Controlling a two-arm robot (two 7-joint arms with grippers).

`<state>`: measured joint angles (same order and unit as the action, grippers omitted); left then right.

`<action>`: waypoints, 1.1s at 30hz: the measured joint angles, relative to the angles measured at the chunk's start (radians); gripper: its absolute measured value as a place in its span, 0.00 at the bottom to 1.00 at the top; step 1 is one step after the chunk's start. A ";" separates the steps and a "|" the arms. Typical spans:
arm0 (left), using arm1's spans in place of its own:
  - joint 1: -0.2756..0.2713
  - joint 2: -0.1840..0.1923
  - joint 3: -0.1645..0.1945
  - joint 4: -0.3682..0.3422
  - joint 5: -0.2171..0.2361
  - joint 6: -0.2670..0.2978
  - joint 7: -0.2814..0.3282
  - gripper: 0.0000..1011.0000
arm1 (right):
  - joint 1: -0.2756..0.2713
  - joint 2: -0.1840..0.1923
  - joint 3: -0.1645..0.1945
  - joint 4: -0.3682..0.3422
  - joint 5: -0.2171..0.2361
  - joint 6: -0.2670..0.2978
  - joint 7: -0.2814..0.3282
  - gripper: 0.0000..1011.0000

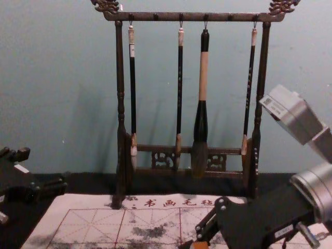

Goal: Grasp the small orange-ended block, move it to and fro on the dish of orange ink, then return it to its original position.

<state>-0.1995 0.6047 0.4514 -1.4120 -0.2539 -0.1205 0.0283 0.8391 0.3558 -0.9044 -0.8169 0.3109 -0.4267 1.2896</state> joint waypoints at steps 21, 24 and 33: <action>0.000 0.000 0.000 0.000 0.000 0.000 0.000 0.99 | 0.032 -0.070 -0.025 0.078 0.003 -0.037 0.018 0.13; 0.000 0.000 0.000 0.000 0.000 0.000 0.000 0.99 | 0.038 -0.081 -0.025 0.096 0.001 -0.044 0.017 0.13; 0.000 0.000 0.000 0.000 0.000 0.000 0.000 0.99 | 0.057 -0.110 -0.020 0.150 -0.016 -0.061 -0.001 0.13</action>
<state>-0.1995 0.6047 0.4514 -1.4120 -0.2539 -0.1205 0.0283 0.8958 0.2458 -0.9243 -0.6673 0.2946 -0.4878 1.2889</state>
